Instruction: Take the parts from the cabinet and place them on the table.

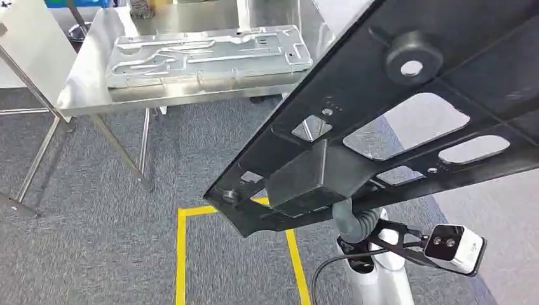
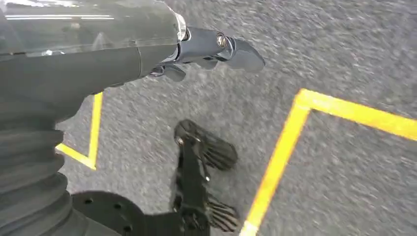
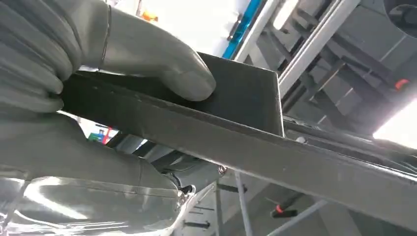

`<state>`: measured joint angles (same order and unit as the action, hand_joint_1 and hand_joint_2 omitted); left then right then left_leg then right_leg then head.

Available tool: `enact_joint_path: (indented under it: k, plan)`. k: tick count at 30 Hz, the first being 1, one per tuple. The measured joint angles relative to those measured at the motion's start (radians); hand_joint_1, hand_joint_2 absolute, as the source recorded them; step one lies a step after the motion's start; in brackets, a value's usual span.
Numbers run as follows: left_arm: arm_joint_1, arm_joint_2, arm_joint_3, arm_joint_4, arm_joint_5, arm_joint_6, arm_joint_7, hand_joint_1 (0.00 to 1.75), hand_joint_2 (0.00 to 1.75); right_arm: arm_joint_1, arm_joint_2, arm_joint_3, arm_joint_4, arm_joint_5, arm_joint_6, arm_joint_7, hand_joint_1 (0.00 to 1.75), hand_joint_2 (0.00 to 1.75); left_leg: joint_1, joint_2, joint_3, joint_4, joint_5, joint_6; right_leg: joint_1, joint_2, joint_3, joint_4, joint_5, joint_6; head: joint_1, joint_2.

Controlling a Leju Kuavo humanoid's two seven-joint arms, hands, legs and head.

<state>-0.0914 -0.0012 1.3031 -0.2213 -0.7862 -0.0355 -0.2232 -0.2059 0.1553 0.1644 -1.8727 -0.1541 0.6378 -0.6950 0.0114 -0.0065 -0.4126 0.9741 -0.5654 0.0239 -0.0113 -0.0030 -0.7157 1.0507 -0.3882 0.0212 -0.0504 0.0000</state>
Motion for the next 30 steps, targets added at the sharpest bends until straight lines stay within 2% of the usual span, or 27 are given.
enact_joint_path:
  k: [1,2,3,4,5,6,7,8,9,10,11,12,13,15,16,17,18,19,20,21,22,24,25,26,27,28,30]
  plan:
    - [-0.002,-0.001,0.0,0.0,0.0,0.002,0.001,0.0,1.75,0.001,0.0,0.0,0.003,0.003,-0.006,0.0,1.75,1.75,-0.004,-0.004,0.02,0.007,-0.017,-0.006,0.005,0.001,-0.002,-0.031,0.049,-0.003,0.0,0.0]
    - [-0.004,-0.001,0.0,0.0,0.001,0.003,0.002,0.0,1.75,0.0,0.0,0.0,0.008,0.011,-0.017,0.0,1.75,1.75,-0.007,-0.001,0.028,-0.003,-0.035,-0.013,0.007,0.002,0.005,-0.022,0.04,-0.008,-0.001,0.0]
    - [-0.005,-0.001,0.0,0.0,0.001,0.003,0.0,0.0,1.75,-0.001,0.0,0.0,0.008,0.017,-0.025,0.001,1.75,1.75,-0.007,0.001,0.056,-0.008,-0.033,-0.019,0.008,0.007,0.015,-0.025,0.034,-0.015,0.0,0.0]
    - [-0.005,-0.001,0.0,0.0,0.002,0.003,0.0,0.0,1.75,-0.005,0.0,0.0,0.01,0.024,-0.035,0.001,1.75,1.75,-0.008,0.001,0.048,0.009,-0.011,-0.025,0.005,0.008,0.027,-0.029,0.024,-0.024,-0.001,0.0]
    - [-0.007,0.0,0.0,0.0,0.003,0.003,0.0,0.0,1.75,-0.009,0.0,0.002,0.01,0.035,-0.043,0.001,1.75,1.75,-0.007,0.0,0.047,0.023,-0.009,-0.029,0.005,0.007,0.044,-0.032,0.025,-0.033,-0.001,0.0]
    - [-0.009,0.0,0.0,0.0,0.003,0.002,0.0,0.0,1.75,-0.01,-0.001,0.005,0.01,0.044,-0.06,0.0,1.75,1.75,-0.003,0.001,0.034,0.07,-0.007,-0.03,0.005,0.003,0.057,-0.039,0.018,-0.038,0.0,0.0]
    - [-0.013,-0.001,0.0,0.0,0.003,0.002,-0.001,0.0,1.75,-0.012,-0.001,0.011,0.011,0.048,-0.076,0.0,1.75,1.75,-0.001,0.001,-0.006,0.136,-0.015,-0.035,0.006,0.0,0.065,-0.039,0.008,-0.045,-0.001,0.0]
    - [-0.014,-0.001,0.001,0.0,0.003,0.002,-0.002,0.0,1.75,-0.012,-0.003,0.016,0.014,0.05,-0.084,0.001,1.75,1.75,0.0,0.001,-0.051,0.2,-0.044,-0.039,0.007,-0.003,0.073,-0.039,0.0,-0.048,-0.001,0.0]
    - [-0.012,-0.001,0.001,0.0,0.003,0.002,-0.001,0.0,1.75,-0.012,-0.005,0.02,0.018,0.049,-0.086,0.001,1.75,1.75,0.001,0.001,-0.098,0.256,-0.092,-0.043,0.009,-0.003,0.081,-0.039,-0.011,-0.05,-0.001,0.0]
    - [-0.009,-0.001,0.001,0.0,0.003,0.003,-0.002,0.0,1.75,-0.011,-0.006,0.022,0.021,0.045,-0.085,0.001,1.75,1.75,0.0,0.001,-0.136,0.289,-0.134,-0.046,0.011,-0.002,0.089,-0.039,-0.019,-0.05,-0.001,0.0]
    - [-0.005,-0.001,0.001,0.0,0.003,0.003,-0.001,0.0,1.75,-0.009,-0.008,0.022,0.022,0.038,-0.082,0.001,1.75,1.75,0.0,0.001,-0.162,0.294,-0.151,-0.047,0.012,-0.002,0.098,-0.038,-0.027,-0.05,-0.001,0.0]
    - [-0.003,-0.001,0.001,0.0,0.002,0.003,-0.001,0.0,1.75,-0.008,-0.008,0.022,0.022,0.032,-0.079,0.001,1.75,1.75,0.0,0.001,-0.17,0.266,-0.134,-0.043,0.014,-0.003,0.108,-0.038,-0.035,-0.049,-0.001,0.0]
    - [-0.001,-0.001,0.001,0.0,0.002,0.003,-0.001,0.0,1.75,-0.007,-0.008,0.022,0.022,0.031,-0.079,0.001,1.75,1.75,0.0,0.001,-0.165,0.211,-0.085,-0.037,0.016,-0.003,0.119,-0.038,-0.043,-0.049,-0.001,0.0]
    - [0.001,0.0,0.001,0.0,0.0,0.003,-0.001,0.0,1.75,-0.007,-0.008,0.022,0.022,0.031,-0.073,0.001,1.75,1.75,-0.005,0.009,-0.134,0.054,0.069,-0.015,0.018,-0.007,0.135,-0.039,-0.057,-0.047,-0.001,0.0]
    - [0.002,0.002,0.001,0.0,0.0,0.004,0.0,0.0,1.75,-0.005,-0.008,0.021,0.023,0.032,-0.07,0.002,1.75,1.75,-0.013,0.009,-0.142,0.055,0.067,-0.012,0.021,-0.006,0.146,-0.036,-0.061,-0.042,0.0,0.0]
    - [0.0,0.001,0.001,0.0,0.0,0.004,0.0,0.0,1.75,-0.004,-0.008,0.02,0.024,0.031,-0.068,0.0,1.75,1.75,-0.017,0.006,-0.143,0.048,0.035,-0.009,0.018,-0.001,0.142,-0.038,-0.064,-0.034,-0.001,0.0]
    - [0.001,0.002,0.001,0.0,0.0,0.004,0.0,0.0,1.75,-0.004,-0.008,0.02,0.022,0.031,-0.066,0.001,1.75,1.75,-0.019,0.007,-0.141,0.041,0.056,-0.002,0.017,-0.001,0.144,-0.042,-0.067,-0.028,-0.002,0.0]
    - [0.001,0.003,0.001,0.0,-0.001,0.004,0.0,0.0,1.75,-0.002,-0.008,0.02,0.022,0.031,-0.066,0.001,1.75,1.75,-0.015,0.003,-0.135,0.031,0.077,0.007,0.018,-0.001,0.143,-0.011,-0.051,-0.02,-0.001,0.0]
    - [0.001,0.003,0.001,0.0,-0.001,0.003,0.0,0.0,1.75,-0.003,-0.008,0.019,0.021,0.03,-0.067,0.0,1.75,1.75,-0.013,0.002,-0.124,0.028,0.08,0.014,0.02,-0.001,0.144,-0.008,-0.051,-0.013,-0.001,0.0]
    - [0.0,0.001,0.001,0.0,-0.003,0.002,0.0,0.0,1.75,-0.002,-0.008,0.019,0.021,0.03,-0.067,0.001,1.75,1.75,-0.009,0.002,-0.11,0.023,0.084,0.015,0.016,0.0,0.141,0.009,-0.068,-0.006,-0.001,0.0]
    - [-0.002,0.001,0.001,0.0,-0.004,0.002,0.0,0.0,1.75,-0.004,-0.008,0.018,0.019,0.03,-0.067,0.0,1.75,1.75,-0.008,0.001,-0.106,0.023,0.083,0.017,0.016,0.002,0.125,0.042,-0.092,0.001,-0.001,0.0]
    - [-0.003,0.001,0.001,0.0,-0.007,0.0,0.0,0.0,1.75,-0.001,-0.008,0.014,0.017,0.03,-0.066,0.0,1.75,1.75,-0.008,0.001,-0.104,0.023,0.078,0.02,0.008,0.003,0.045,0.176,-0.159,0.008,-0.001,0.0]
    - [-0.002,0.001,0.001,0.0,-0.007,0.0,0.0,0.0,1.75,0.002,-0.008,0.013,0.017,0.03,-0.066,0.0,1.75,1.75,-0.008,0.0,-0.102,0.023,0.073,0.02,0.005,0.002,0.001,0.24,-0.181,0.015,-0.001,0.0]
    - [0.0,0.001,0.001,0.0,-0.007,0.0,0.0,0.0,1.75,0.006,-0.009,0.012,0.017,0.03,-0.066,0.0,1.75,1.75,-0.007,-0.001,-0.098,0.023,0.067,0.019,0.003,0.002,-0.027,0.266,-0.181,0.019,-0.001,0.0]
    - [0.001,0.001,0.001,0.0,-0.007,0.0,0.0,0.0,1.75,0.008,-0.009,0.011,0.017,0.03,-0.066,0.0,1.75,1.75,-0.006,-0.003,-0.09,0.023,0.06,0.016,0.0,0.002,-0.03,0.245,-0.158,0.021,-0.001,0.0]
    - [0.0,0.001,0.001,0.0,-0.007,0.0,0.0,0.0,1.75,0.008,-0.009,0.011,0.017,0.03,-0.066,0.0,1.75,1.75,-0.006,-0.005,-0.08,0.023,0.052,0.013,-0.002,0.002,-0.014,0.188,-0.119,0.02,-0.001,0.0]
    - [-0.001,0.001,0.001,0.0,-0.007,0.0,0.0,0.0,1.75,0.008,-0.009,0.011,0.015,0.03,-0.065,0.0,1.75,1.75,-0.005,-0.006,-0.053,0.023,0.032,0.007,-0.002,0.002,0.05,0.015,-0.014,0.013,-0.001,0.0]
